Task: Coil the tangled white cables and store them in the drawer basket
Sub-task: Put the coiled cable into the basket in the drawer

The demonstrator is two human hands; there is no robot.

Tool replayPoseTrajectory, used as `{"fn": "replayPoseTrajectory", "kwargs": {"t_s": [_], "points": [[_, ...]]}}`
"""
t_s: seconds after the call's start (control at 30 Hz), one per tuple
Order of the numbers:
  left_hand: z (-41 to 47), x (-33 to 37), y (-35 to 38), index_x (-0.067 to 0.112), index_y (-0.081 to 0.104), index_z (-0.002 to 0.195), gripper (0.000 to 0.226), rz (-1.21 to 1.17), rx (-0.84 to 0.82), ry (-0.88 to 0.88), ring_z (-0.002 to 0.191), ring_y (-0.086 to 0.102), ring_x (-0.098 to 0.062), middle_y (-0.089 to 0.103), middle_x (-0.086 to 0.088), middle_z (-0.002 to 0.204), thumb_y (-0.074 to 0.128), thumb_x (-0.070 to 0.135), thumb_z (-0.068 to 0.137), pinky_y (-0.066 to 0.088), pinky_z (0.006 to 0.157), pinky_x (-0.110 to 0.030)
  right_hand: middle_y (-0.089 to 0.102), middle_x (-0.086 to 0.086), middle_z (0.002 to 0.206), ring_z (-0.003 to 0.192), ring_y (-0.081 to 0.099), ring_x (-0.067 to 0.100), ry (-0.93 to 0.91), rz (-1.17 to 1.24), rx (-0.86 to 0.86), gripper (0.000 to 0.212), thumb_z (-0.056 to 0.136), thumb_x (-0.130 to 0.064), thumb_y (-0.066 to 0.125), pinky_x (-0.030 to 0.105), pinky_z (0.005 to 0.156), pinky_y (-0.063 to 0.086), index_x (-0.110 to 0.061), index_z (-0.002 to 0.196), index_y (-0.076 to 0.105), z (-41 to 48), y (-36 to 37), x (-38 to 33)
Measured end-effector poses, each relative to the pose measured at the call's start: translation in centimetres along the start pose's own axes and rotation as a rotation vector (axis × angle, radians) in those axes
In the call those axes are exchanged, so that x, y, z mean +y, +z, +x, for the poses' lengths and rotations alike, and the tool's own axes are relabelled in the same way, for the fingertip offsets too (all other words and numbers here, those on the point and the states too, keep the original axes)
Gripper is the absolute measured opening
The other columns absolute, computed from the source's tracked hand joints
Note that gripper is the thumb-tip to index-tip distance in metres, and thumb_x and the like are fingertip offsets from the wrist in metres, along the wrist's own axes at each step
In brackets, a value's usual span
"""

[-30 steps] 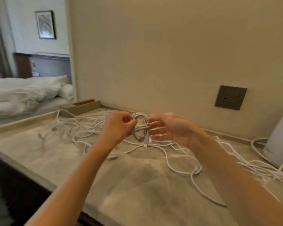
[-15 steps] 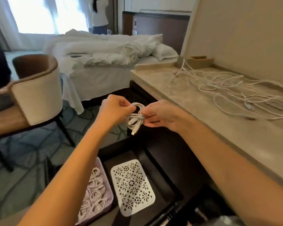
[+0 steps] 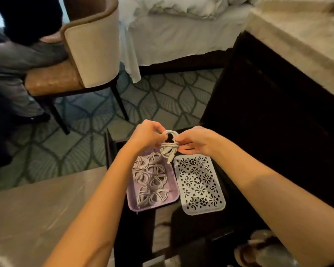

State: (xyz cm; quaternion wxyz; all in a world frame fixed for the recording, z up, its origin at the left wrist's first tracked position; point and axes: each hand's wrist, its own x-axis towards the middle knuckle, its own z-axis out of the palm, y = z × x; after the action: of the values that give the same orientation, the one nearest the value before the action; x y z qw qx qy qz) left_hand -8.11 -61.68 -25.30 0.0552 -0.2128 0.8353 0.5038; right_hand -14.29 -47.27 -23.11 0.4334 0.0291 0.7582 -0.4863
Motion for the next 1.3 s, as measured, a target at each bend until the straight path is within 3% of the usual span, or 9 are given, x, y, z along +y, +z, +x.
{"fn": "replayPoseTrajectory", "kwargs": {"t_s": [0.13,0.23,0.37,0.43,0.57,0.67,0.8,1.03,1.3], "points": [[1.3,-3.7,0.7,0.021,0.062,0.066,0.02,0.049,-0.016,-0.091,0.068,0.066,-0.026,0.066,-0.015,0.082,0.066,0.007,0.079,0.059,0.068,-0.042,0.059,0.008,0.076,0.066,0.058,0.015,0.082,0.016,-0.029,0.01,0.091,-0.003,0.055,0.022,0.06,0.051,-0.004,0.082,0.06,2.6,1.5,1.9],[2.2,-6.3,1.7,0.018,0.063,0.07,0.017,0.09,-0.057,-0.138,0.07,0.068,-0.031,0.067,-0.018,0.087,0.067,0.003,0.077,0.059,0.068,-0.043,0.06,0.009,0.085,0.069,0.058,0.015,0.15,0.041,-0.032,0.02,0.093,-0.005,0.05,0.021,0.06,0.051,0.003,0.108,0.06,4.2,2.5,3.5],[3.0,-9.5,3.1,0.019,0.063,0.071,0.017,0.179,-0.157,-0.21,0.069,0.068,-0.03,0.069,-0.017,0.084,0.067,0.004,0.078,0.058,0.07,-0.042,0.051,0.019,0.135,0.086,0.063,0.022,0.267,0.137,-0.044,0.034,0.098,-0.005,0.037,0.023,0.067,0.047,0.004,0.13,0.045,5.2,3.6,5.4],[3.5,-11.2,3.8,0.018,0.066,0.075,0.011,0.234,-0.154,-0.221,0.074,0.068,-0.027,0.07,-0.014,0.082,0.068,0.007,0.078,0.058,0.075,-0.037,0.058,0.02,0.126,0.108,0.062,0.027,0.303,0.118,-0.02,0.032,0.098,-0.005,0.037,0.028,0.081,0.051,0.003,0.128,0.046,5.9,3.9,6.3],[3.5,-13.0,5.9,0.011,0.072,0.085,0.007,0.213,-0.25,-0.232,0.071,0.06,-0.016,0.068,-0.01,0.08,0.071,0.009,0.079,0.05,0.069,-0.022,0.062,0.02,0.115,0.108,0.061,0.027,0.334,0.038,0.015,0.03,0.096,-0.002,0.04,0.032,0.092,0.049,0.004,0.124,0.049,6.5,3.8,7.5],[3.4,-13.6,8.0,0.004,0.072,0.095,0.018,0.156,-0.323,-0.25,0.081,0.059,-0.012,0.07,-0.009,0.093,0.073,0.008,0.077,0.049,0.082,-0.028,0.063,0.019,0.117,0.107,0.062,0.026,0.345,0.01,0.038,0.027,0.095,-0.001,0.041,0.031,0.089,0.049,0.003,0.118,0.053,6.8,3.7,8.2],[3.9,-13.8,10.0,0.006,0.073,0.082,0.007,0.212,-0.355,-0.239,0.057,0.05,-0.005,0.061,0.001,0.065,0.072,0.011,0.077,0.046,0.061,-0.019,0.065,0.016,0.11,0.093,0.061,0.021,0.356,-0.032,0.035,0.024,0.095,-0.004,0.044,0.029,0.086,0.049,0.002,0.114,0.057,7.3,4.0,9.2],[4.7,-14.8,11.8,0.005,0.072,0.089,0.023,0.261,-0.348,-0.345,0.079,0.064,-0.015,0.069,-0.005,0.084,0.078,0.017,0.071,0.055,0.08,-0.03,0.065,0.017,0.113,0.09,0.06,0.021,0.367,-0.012,0.036,0.024,0.097,-0.005,0.041,0.028,0.083,0.049,0.002,0.114,0.056,7.9,4.0,9.9],[4.8,-15.1,12.1,0.011,0.062,0.083,0.021,0.15,-0.335,-0.376,0.073,0.055,-0.014,0.057,-0.001,0.076,0.078,0.012,0.07,0.048,0.064,-0.022,0.066,0.016,0.11,0.092,0.064,0.022,0.368,0.017,0.033,0.025,0.098,-0.007,0.041,0.027,0.075,0.05,0.002,0.115,0.057,8.0,3.9,9.9]]}}
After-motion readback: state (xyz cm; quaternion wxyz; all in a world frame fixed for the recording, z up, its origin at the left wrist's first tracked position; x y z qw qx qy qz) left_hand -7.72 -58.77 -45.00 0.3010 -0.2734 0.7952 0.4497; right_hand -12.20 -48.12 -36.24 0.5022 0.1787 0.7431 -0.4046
